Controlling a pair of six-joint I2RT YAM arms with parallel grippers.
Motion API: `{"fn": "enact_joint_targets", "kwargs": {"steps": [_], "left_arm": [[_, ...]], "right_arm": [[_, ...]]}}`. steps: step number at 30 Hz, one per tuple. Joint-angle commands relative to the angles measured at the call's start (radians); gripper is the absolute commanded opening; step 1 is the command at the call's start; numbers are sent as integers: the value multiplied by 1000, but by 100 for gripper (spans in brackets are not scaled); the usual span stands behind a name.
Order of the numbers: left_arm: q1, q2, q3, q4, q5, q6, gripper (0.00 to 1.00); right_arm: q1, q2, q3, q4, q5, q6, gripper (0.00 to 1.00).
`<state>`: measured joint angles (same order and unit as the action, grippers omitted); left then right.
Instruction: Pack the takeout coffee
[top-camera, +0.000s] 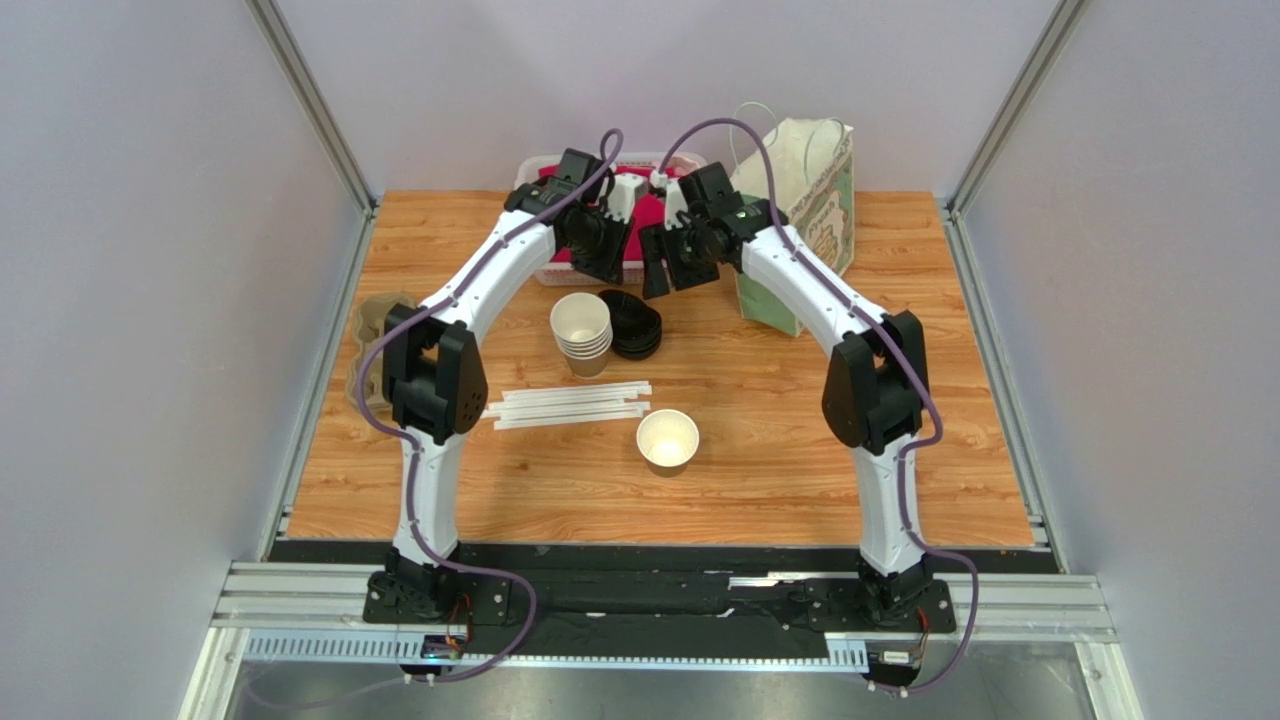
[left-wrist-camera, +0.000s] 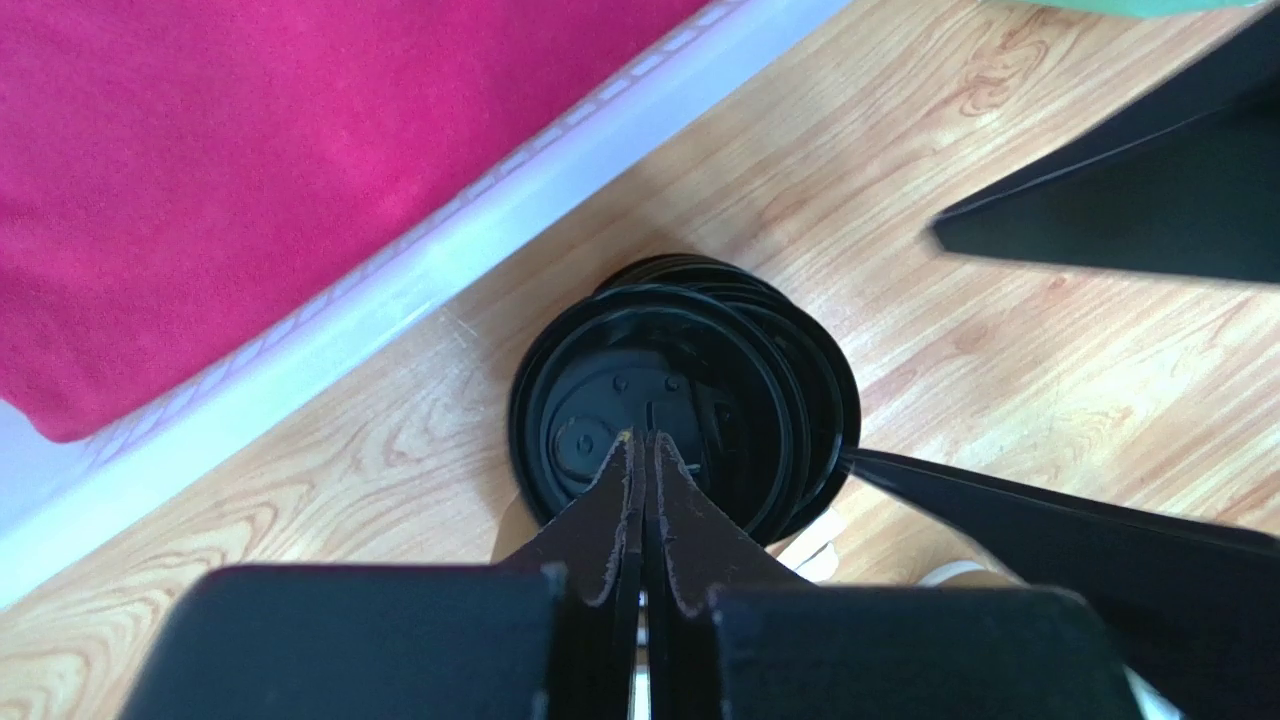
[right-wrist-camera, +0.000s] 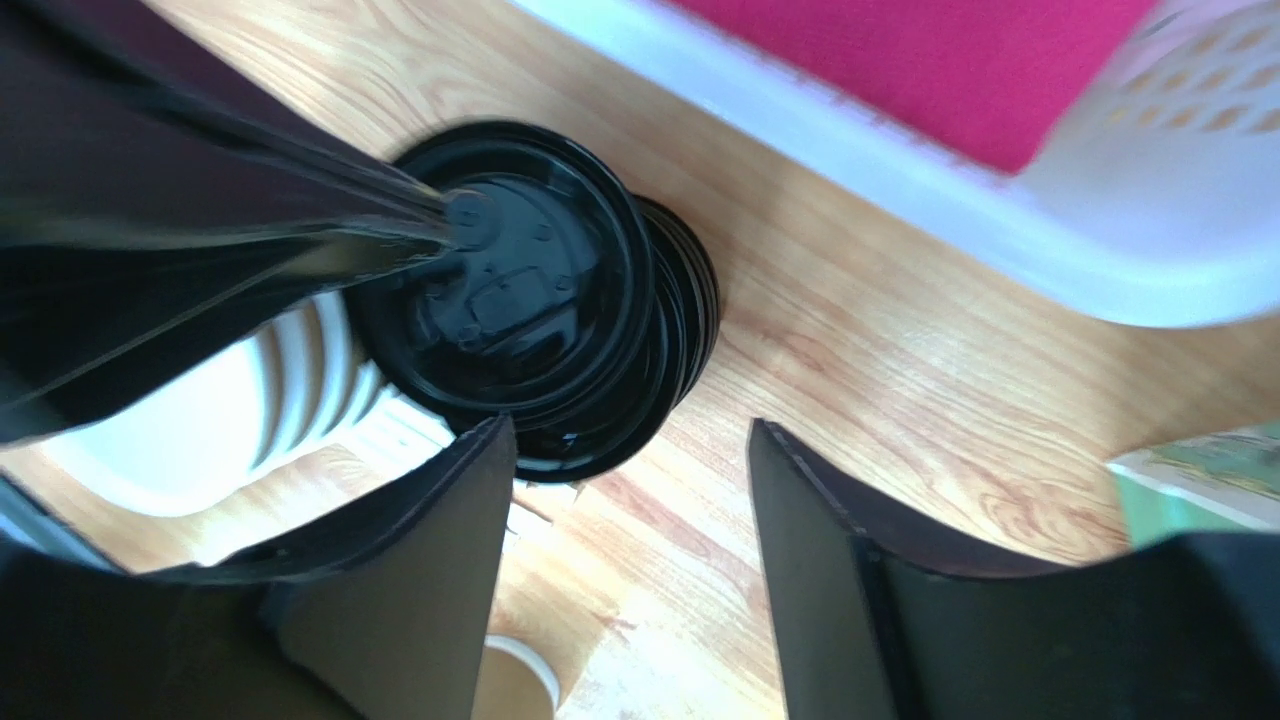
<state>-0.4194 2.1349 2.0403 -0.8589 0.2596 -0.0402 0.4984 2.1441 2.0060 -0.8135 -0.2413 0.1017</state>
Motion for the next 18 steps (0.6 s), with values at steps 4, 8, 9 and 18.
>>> {"fn": "enact_joint_targets", "kwargs": {"steps": [4,8,9,18], "left_arm": [[-1,-82,-11,-38,-2,11,0],[5,-87,-23,-43,1,4,0],[10,-93,-23,-42,13,2,1],[62,-139,-23,-23,96,-13,20]], "right_arm": [[-32,-185,39,71,-62,-11,66],[-32,-190,-13,83,-114,-31,63],[-32,-190,-38,89,-130,-31,62],[-23,-135,-72,149,-275,-80,58]]}}
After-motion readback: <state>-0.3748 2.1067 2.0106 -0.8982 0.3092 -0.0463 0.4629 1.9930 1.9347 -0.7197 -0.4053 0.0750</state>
